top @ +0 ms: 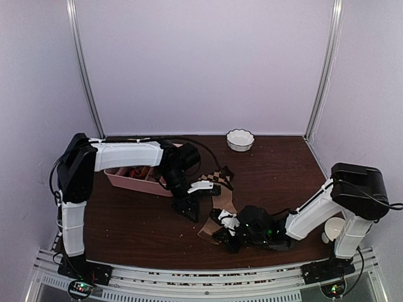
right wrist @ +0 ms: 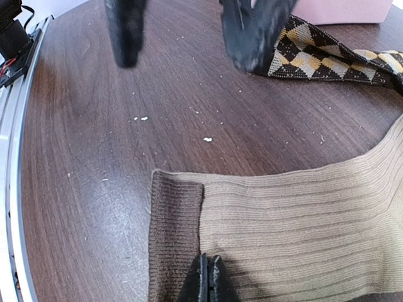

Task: Roll the socks
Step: Roll the sock at the center of the board.

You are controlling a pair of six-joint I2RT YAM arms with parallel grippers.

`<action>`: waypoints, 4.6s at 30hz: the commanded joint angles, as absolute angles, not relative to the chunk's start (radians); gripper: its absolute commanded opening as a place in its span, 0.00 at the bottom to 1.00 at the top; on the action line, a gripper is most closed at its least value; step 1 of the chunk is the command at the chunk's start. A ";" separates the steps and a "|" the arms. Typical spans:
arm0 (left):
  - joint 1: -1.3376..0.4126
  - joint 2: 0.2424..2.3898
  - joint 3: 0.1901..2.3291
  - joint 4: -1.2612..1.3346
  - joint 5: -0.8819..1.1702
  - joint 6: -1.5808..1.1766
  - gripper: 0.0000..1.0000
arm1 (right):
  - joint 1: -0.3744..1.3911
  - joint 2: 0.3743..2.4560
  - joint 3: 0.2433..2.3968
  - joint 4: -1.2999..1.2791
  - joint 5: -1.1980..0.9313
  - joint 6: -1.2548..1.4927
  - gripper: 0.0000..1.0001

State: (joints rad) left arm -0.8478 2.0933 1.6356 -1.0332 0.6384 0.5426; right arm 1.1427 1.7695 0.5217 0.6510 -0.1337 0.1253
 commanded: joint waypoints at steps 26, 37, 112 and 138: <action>-1.043 1.954 1.239 -0.516 0.276 0.835 0.35 | 1.103 1.900 0.405 0.734 -0.263 0.305 0.00; -1.066 1.963 1.233 -0.507 0.276 0.833 0.16 | 1.064 1.899 0.398 0.796 -0.325 0.367 0.00; -0.901 2.076 1.502 -0.804 0.424 0.562 0.31 | 1.053 1.777 0.476 0.504 -0.410 0.210 0.00; -1.066 1.992 1.305 -0.553 0.298 0.816 0.24 | 1.003 1.865 0.454 0.454 -0.487 0.314 0.00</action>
